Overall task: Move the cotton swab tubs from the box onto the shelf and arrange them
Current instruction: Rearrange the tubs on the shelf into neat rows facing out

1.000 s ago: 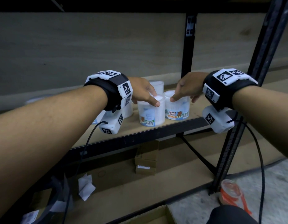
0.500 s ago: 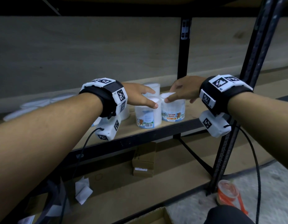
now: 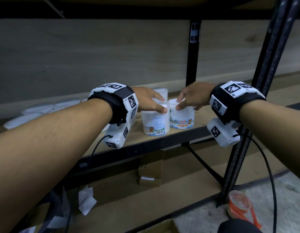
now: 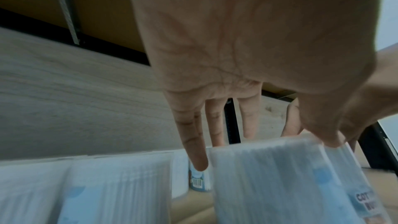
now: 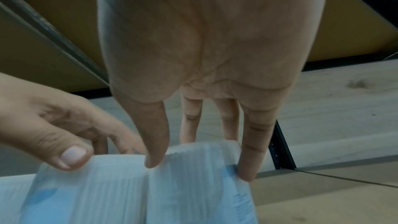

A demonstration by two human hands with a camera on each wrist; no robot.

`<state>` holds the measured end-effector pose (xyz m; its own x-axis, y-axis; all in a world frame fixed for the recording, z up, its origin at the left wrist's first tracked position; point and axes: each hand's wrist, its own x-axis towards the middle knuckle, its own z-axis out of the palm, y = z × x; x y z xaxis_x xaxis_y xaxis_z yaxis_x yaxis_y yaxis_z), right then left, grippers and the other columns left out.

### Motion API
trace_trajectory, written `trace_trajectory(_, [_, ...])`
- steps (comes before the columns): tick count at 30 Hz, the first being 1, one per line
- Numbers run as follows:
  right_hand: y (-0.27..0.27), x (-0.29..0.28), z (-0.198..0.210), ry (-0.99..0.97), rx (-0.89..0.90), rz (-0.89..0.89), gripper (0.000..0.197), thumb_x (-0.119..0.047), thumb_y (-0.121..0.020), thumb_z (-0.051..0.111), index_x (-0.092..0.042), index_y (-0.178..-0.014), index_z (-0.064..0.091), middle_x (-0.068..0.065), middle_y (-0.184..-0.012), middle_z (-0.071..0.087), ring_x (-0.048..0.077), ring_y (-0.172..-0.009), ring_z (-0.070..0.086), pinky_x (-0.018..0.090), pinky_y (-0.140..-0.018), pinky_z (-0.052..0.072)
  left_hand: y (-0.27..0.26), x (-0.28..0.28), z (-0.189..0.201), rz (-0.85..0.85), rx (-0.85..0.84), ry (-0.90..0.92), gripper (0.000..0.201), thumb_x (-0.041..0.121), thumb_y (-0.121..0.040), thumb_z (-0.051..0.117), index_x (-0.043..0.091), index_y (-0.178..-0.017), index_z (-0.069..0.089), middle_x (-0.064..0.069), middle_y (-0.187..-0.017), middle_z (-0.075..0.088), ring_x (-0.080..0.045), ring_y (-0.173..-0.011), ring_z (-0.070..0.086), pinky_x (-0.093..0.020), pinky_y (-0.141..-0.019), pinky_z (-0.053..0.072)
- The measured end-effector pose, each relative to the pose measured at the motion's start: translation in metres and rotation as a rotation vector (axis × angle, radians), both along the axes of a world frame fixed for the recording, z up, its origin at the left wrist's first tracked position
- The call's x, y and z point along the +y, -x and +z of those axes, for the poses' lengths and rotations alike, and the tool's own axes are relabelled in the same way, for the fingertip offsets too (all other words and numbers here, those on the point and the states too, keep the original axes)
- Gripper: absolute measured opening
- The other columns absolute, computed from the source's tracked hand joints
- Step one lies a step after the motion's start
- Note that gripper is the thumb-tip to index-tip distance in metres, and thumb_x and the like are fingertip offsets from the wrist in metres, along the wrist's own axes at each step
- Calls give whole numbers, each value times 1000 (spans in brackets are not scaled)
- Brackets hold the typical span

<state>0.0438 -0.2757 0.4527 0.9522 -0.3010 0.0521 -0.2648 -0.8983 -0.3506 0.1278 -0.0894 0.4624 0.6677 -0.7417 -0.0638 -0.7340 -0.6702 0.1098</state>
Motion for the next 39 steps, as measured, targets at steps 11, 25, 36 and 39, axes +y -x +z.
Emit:
trace_trajectory(11, [5,-2,9,52,3,33,52,-59,-75,73,-20,-110,69,-2,-107,66,23,-98,66,40,-84,59,-3,7,2,33,15,-32,89,73,-77,58,40,-152,23,8,-156,33,-16,-145,28,-35,-118,19])
trace_trajectory(25, [-4,1,2,90,2,39,43,-55,-74,76,-23,-102,73,-3,-104,67,17,-87,67,34,-77,61,1,0,-3,61,24,-14,103,82,-68,57,29,-152,31,2,-156,32,-23,-131,47,-34,-99,48])
trace_trajectory(36, [-4,-3,0,-16,-23,33,40,-48,-73,81,-20,-100,75,-2,-101,70,19,-94,68,37,-82,60,-2,-6,-1,40,52,-26,79,57,-80,65,39,-149,32,8,-156,32,-18,-142,32,-36,-112,34])
trace_trajectory(39, [-4,-3,-1,-22,-31,32,39,-48,-72,81,-21,-98,75,-3,-99,70,16,-92,67,35,-80,60,-2,-8,-2,43,44,-5,73,51,-82,66,37,-147,38,7,-155,34,-19,-139,37,-39,-108,41])
